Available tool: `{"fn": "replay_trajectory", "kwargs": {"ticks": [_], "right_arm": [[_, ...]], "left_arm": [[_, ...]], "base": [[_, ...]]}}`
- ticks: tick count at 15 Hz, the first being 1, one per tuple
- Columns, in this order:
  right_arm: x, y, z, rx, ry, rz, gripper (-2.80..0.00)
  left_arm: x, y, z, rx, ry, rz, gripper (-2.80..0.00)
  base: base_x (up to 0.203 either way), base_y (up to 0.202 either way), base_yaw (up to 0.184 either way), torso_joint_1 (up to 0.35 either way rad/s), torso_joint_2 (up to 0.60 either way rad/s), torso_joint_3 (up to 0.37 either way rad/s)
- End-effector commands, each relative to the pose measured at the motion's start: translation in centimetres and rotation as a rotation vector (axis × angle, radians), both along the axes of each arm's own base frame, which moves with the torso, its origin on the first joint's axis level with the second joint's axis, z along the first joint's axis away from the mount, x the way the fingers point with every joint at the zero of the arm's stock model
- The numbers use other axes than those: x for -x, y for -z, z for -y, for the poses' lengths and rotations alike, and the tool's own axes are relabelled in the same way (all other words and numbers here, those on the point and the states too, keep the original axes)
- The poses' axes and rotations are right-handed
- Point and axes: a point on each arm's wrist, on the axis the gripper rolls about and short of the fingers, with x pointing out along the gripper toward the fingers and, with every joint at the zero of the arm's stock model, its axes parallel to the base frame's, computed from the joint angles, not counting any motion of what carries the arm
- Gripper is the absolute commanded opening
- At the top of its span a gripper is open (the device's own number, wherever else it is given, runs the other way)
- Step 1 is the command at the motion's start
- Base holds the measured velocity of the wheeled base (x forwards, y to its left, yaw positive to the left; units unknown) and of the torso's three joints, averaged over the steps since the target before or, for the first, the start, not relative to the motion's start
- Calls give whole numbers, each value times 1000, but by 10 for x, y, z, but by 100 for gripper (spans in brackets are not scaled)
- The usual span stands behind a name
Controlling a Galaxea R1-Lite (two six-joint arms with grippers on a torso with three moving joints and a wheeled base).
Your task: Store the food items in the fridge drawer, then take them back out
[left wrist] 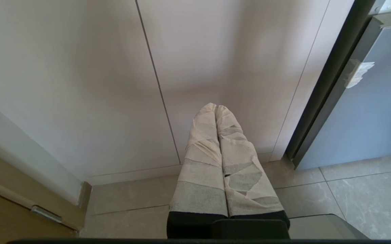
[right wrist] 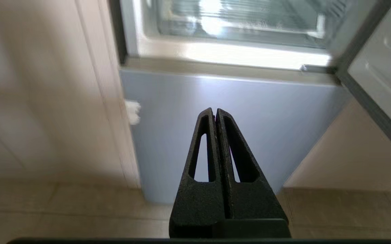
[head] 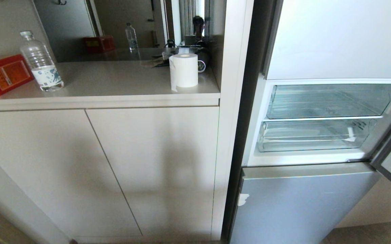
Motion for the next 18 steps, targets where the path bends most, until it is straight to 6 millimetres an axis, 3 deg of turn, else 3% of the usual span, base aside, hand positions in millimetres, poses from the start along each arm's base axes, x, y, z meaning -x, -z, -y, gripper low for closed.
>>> {"fn": "replay_trajectory", "kwargs": {"ticks": [1,3,5,6,10,13,16,18], "right_arm": [[-13,-30,0,-44,-12,-80,-280],[-48,-61,-1,-125,-23,-223,-280],[-94,-78,-1,-183,-47,-341,-280],[-118,-80,-1,-207,-59,-389,0],[-210,-60,-6,-260,-101,-511,0],[-266,-32,-14,-265,-146,-461,0],[-307,-8,-22,-233,-195,-295,0],[-323,4,-26,-202,-219,-187,0]], "left_arm": [[0,0,0,1,0,-2,-280],[0,0,0,-1,1,-2,-280],[0,0,0,-1,1,-2,-280],[0,0,0,1,0,-2,-280],[0,0,0,1,0,-2,-280],[0,0,0,0,0,-2,-280],[0,0,0,-1,1,-2,-280],[0,0,0,1,0,-2,-280]], "base": [[0,0,0,0,0,0],[0,0,0,0,0,0],[0,0,0,0,0,0],[0,0,0,0,0,0],[0,0,0,0,0,0],[0,0,0,0,0,0],[0,0,0,0,0,0],[0,0,0,0,0,0]]}}
